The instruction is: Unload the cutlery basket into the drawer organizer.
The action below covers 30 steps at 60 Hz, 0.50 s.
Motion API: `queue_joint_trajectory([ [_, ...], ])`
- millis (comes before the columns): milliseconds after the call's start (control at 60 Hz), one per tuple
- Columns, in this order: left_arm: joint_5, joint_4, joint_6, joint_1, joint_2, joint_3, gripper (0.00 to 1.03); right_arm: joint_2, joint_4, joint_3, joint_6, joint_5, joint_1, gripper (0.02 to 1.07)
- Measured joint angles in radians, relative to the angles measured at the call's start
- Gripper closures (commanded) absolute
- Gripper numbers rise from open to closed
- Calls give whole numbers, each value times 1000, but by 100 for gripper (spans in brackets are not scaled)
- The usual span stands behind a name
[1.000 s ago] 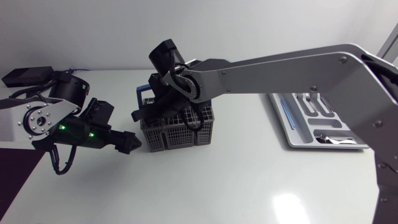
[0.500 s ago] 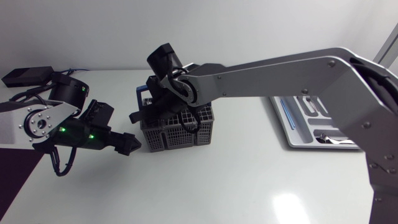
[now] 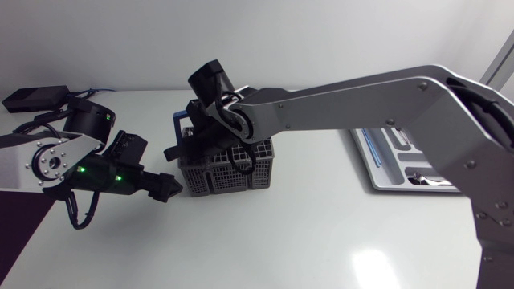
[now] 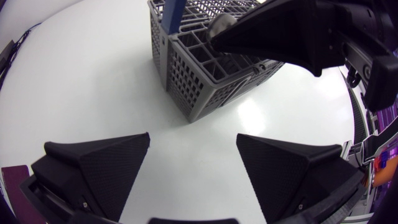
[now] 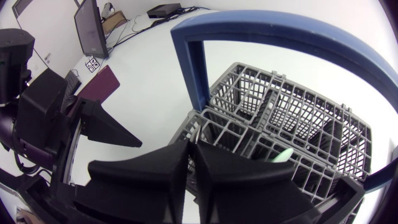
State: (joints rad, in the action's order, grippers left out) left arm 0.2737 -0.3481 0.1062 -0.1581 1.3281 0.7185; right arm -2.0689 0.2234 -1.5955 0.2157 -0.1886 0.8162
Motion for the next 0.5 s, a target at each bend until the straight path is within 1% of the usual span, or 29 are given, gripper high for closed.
queue_joint_trajectory([
  [317,3,3,0,0,-10,-5,6,11,-23,24,-10,-2,1,101],
  [500,3,9,0,0,-13,-18,6,48,-21,61,-15,-63,-4,101],
])
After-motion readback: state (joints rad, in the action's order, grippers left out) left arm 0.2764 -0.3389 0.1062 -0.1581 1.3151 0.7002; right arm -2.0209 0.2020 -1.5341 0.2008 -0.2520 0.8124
